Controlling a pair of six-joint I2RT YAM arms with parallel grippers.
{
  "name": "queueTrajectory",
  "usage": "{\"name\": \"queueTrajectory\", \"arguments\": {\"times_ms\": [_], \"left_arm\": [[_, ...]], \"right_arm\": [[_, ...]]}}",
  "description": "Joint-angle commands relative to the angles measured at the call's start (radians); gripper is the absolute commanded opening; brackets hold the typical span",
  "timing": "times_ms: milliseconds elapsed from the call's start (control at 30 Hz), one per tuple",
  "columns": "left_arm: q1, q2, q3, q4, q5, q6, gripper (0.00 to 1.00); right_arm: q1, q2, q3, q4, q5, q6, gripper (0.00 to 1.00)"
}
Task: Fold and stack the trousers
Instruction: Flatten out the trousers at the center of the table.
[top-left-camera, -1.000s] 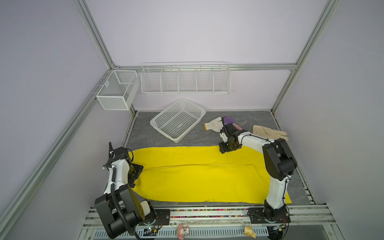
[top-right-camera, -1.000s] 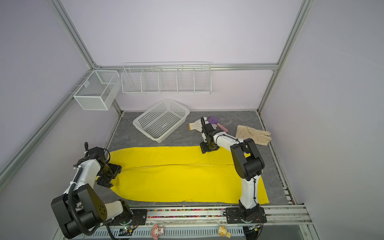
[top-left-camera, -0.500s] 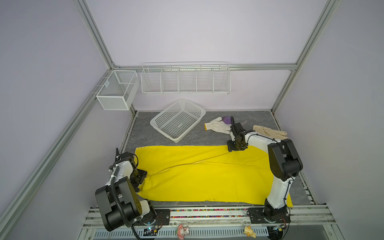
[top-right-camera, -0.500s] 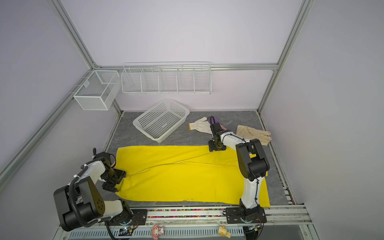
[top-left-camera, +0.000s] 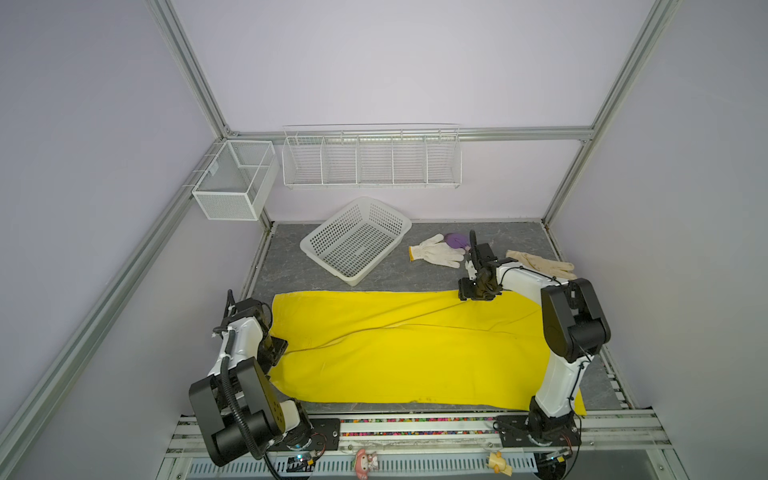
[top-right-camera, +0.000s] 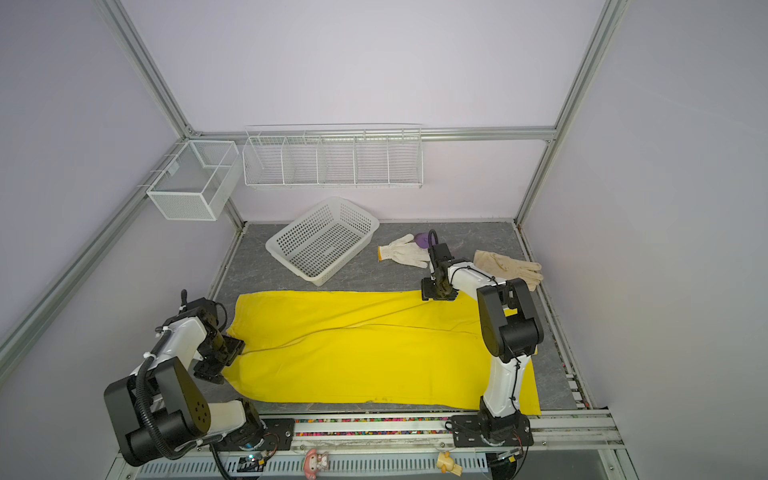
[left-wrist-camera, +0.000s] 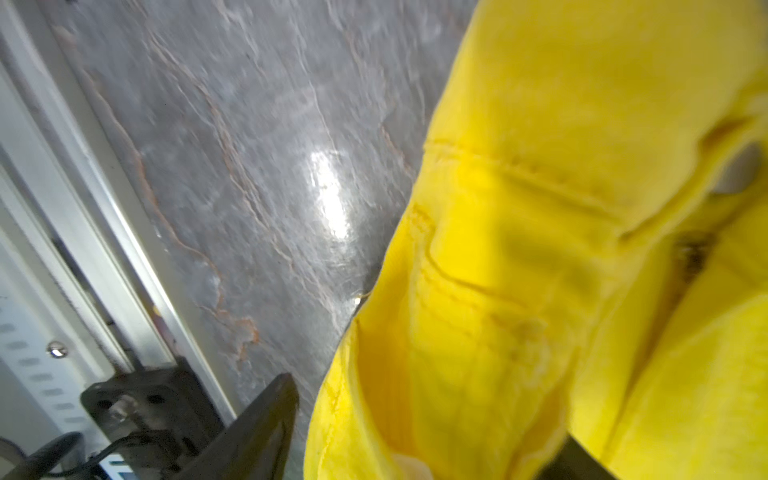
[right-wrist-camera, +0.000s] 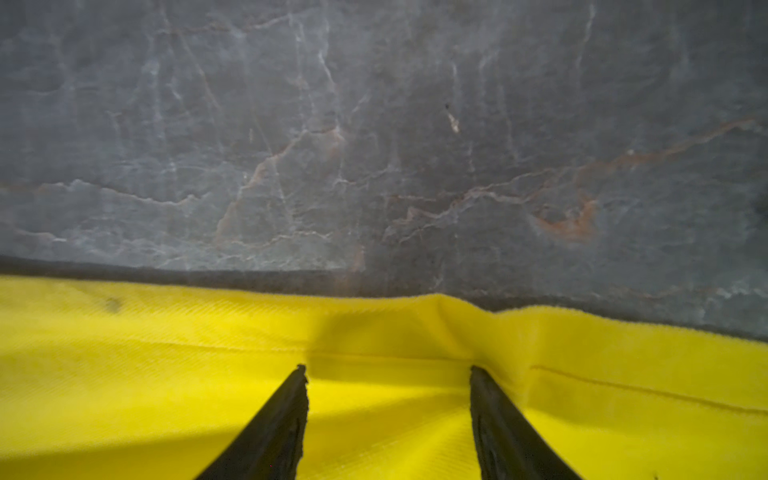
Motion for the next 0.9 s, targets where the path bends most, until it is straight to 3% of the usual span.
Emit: {"name": "queueTrajectory", "arguments": {"times_ms": [0,300,433,667,867], "left_arm": [[0.009,-0.015,0.087,-0.060,-0.058,-0.003,0.73],[-0.003,0.038,0.223,-0.066,-0.001,0.022,0.73],[-0.020,0.085,0.253,0.033,0.135,0.060,0.69],[-0.095,0.304,0.318,0.153,0.196,0.066,0.57],[-0.127,0.474,0.395,0.202,0.174,0.101,0.50]], "right_arm": [[0.026,-0.090,-0.012,0.009,-0.099,-0.105,0.64],[0.226,-0.111,-0.037,0.115,-0.210,-0.140,0.63],[0.296,-0.052,-0.019,0.158,-0.205,-0.117,0.63],[0.350,0.030,-0.010,0.174,-0.160,-0.136,0.63],[0.351,0.066,-0.013,0.153,-0.078,-0.164,0.63]]}}
